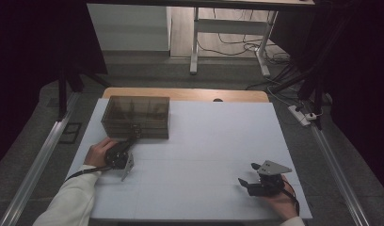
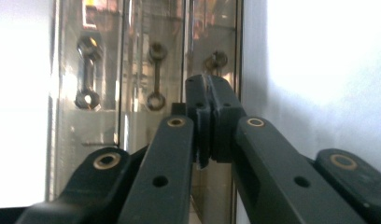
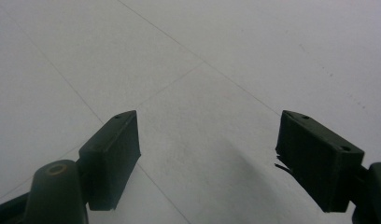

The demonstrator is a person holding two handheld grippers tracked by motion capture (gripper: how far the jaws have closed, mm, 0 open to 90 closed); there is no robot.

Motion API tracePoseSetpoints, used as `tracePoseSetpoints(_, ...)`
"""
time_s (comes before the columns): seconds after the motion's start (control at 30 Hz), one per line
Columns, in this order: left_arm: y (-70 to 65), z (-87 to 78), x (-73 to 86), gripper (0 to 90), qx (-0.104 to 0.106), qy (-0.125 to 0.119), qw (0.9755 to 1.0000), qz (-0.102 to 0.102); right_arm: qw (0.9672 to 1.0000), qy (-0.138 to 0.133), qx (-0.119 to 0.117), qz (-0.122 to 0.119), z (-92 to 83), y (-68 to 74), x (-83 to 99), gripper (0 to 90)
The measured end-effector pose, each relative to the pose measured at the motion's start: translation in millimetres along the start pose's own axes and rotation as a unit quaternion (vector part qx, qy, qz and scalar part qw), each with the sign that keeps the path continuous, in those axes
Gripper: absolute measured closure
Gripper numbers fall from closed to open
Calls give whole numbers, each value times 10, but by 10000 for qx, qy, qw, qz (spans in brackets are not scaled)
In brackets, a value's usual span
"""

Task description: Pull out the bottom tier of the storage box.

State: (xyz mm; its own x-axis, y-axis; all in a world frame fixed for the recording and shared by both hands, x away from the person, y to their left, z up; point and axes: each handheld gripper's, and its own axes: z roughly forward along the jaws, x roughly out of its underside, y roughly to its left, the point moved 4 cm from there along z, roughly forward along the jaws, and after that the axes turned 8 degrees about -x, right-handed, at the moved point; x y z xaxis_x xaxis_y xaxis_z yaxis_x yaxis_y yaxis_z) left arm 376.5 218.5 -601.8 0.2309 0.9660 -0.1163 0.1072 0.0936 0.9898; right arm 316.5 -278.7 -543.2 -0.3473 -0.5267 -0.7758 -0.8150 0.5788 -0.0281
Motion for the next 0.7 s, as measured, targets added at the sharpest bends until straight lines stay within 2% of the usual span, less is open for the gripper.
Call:
tracePoseSetpoints(0.1, -16, 3, -22, 792, 34, -110, 9999, 101, 10000, -10, -25, -4, 1, 3, -4, 212)
tracePoseSetpoints(0.2, -40, 30, -43, 780, 68, -130, 9996, 236, 10000, -40, -22, 11, 12, 3, -5, 212)
tracePoseSetpoints(0.4, -29, 64, -33, 763, 63, -89, 9997, 214, 10000, -27, -26, 8, 12, 4, -6, 212)
tracePoseSetpoints(0.7, -24, 87, -13, 766, 159, -19, 9999, 24, 10000, -34, -23, -3, 14, 4, -9, 212)
